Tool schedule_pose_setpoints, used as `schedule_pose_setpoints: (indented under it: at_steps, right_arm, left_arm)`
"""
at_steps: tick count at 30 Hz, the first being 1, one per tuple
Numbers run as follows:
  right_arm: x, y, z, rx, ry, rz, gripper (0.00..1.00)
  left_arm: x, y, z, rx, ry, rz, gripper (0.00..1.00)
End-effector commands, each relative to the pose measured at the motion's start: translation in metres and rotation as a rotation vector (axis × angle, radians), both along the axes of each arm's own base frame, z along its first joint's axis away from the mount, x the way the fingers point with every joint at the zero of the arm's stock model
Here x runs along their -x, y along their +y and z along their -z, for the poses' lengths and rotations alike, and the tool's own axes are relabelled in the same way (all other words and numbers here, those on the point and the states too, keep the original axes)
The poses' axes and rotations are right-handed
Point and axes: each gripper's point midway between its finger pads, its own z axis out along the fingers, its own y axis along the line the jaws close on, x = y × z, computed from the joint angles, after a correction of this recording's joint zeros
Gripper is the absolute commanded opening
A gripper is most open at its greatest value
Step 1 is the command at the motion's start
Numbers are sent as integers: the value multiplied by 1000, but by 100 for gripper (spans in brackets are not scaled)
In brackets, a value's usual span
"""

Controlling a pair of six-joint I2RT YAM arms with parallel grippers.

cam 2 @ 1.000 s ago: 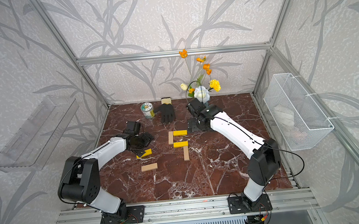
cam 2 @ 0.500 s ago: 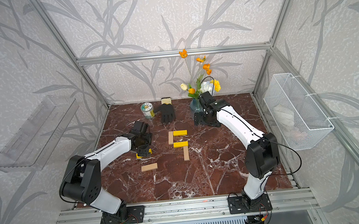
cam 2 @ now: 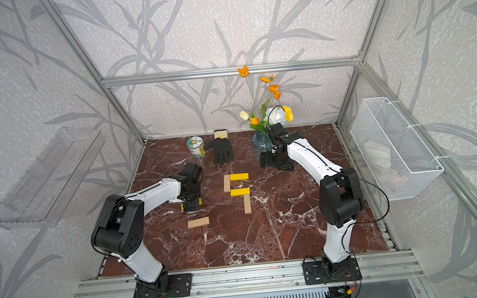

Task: Assemble the number 6 with building blocks
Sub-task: Assemble the building block at the center of the board.

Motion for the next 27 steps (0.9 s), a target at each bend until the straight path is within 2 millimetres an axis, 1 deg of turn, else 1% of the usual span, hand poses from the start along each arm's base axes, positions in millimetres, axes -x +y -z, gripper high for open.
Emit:
schedule_pose_setpoints:
  at_steps: [1, 3, 4, 5, 7, 10, 13, 14, 16, 19, 23, 25, 27]
  right_arm:
    - [-8, 3, -7, -24, -10, -16, 96]
    - [-10, 3, -7, -25, -4, -18, 96]
    - [-12, 3, -6, -25, 0, -16, 96]
    - [-13, 2, -5, -27, 4, -15, 95]
    - [-14, 2, -2, -36, 14, -11, 95]
    - [-18, 2, 1, -65, 26, 1, 95]
    - [-21, 2, 2, -82, 26, 1, 95]
    - [-22, 2, 1, -85, 23, 3, 95]
    - [-24, 1, 1, -92, 21, 5, 94]
    - [-24, -3, -2, -98, 12, 11, 94]
    - [-24, -8, -5, -105, -1, 18, 93]
    - [-25, -12, -6, -105, -8, 21, 93]
    - [-24, -15, -7, -108, -11, 28, 93]
  left_arm:
    - [13, 2, 17, 6, 90, -47, 76]
    - [15, 1, 20, 10, 113, -37, 71]
    - [16, 2, 21, 9, 122, -29, 67]
    - [17, 2, 24, 9, 131, -18, 60]
    - [21, 6, 33, 5, 170, 4, 50]
    - [34, 9, 48, 16, 279, 52, 46]
    - [46, 15, 53, -12, 366, 125, 44]
    - [50, 16, 55, -16, 378, 136, 41]
    - [50, 19, 53, -34, 379, 168, 36]
    - [33, 23, 32, -98, 369, 303, 29]
    - [8, 25, -6, -212, 349, 505, 29]
    - [-5, 17, -9, -216, 325, 639, 29]
    - [-10, 6, -2, -187, 347, 775, 29]
